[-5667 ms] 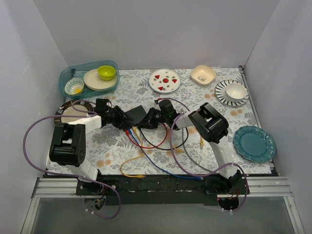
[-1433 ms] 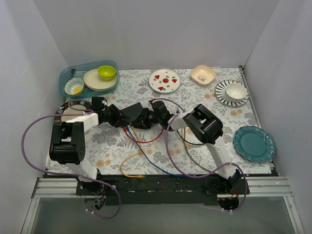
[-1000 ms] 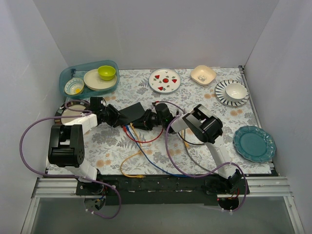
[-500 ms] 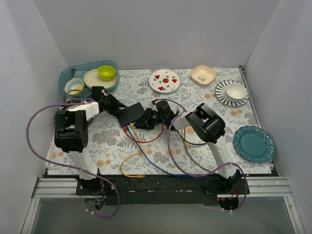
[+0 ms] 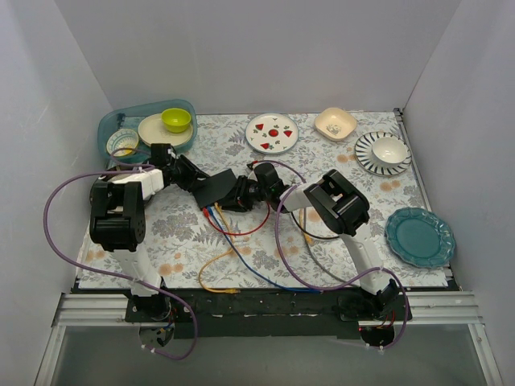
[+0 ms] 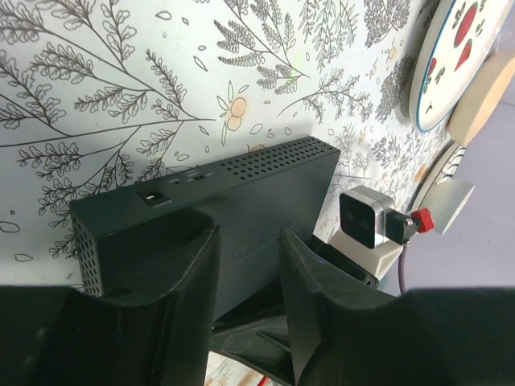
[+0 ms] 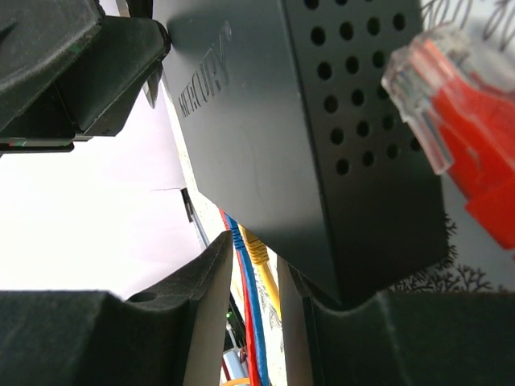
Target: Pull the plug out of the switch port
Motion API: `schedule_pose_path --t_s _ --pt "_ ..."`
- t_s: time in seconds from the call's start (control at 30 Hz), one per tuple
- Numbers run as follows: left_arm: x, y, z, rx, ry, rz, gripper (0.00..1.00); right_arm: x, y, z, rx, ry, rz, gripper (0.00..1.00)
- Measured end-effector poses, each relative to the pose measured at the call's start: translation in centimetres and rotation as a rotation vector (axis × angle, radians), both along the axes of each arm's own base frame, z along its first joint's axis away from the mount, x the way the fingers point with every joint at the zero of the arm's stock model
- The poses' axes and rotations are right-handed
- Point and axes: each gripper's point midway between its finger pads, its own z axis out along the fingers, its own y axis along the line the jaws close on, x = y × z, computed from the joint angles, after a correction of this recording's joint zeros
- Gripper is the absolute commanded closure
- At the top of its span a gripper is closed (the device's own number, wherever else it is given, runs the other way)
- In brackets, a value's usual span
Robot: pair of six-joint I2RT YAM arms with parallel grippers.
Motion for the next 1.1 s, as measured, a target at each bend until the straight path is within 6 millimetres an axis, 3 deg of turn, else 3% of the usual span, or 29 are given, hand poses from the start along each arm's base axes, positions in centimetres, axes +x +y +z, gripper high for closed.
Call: schedule_pose_path --t_s 0.13,0.37,0.47,0.63,0.87,1.1 --pt "0.5 0.5 0.3 0.022 0.001 0.028 0.64 0.1 -0.1 0.0 -0.001 -0.003 0.0 0.63" --pt "3.9 2.7 1.5 0.056 -0.035 0.13 0.65 -0.4 -0.5 -0.2 -0.005 -0.001 0.002 0.63" --pt "5.1 3.4 0.8 0.061 -0.03 0.144 0.66 -0.5 -0.7 -0.2 -0.006 0.001 0.002 0.62" --pt "3.7 2.7 -2.5 0.046 0.05 0.114 0.66 -0.5 -0.7 -0.2 -0.005 0.001 0.002 0.61" --pt "1.7 -0.1 -2.6 0.011 0.027 0.019 0.66 -0.6 -0.6 -0.1 0.0 0.007 0.005 0.61" --pt "1.4 -0.3 -2.5 0.013 0.002 0.002 0.66 -0.8 -0.6 0.0 0.002 0.011 0.013 0.62"
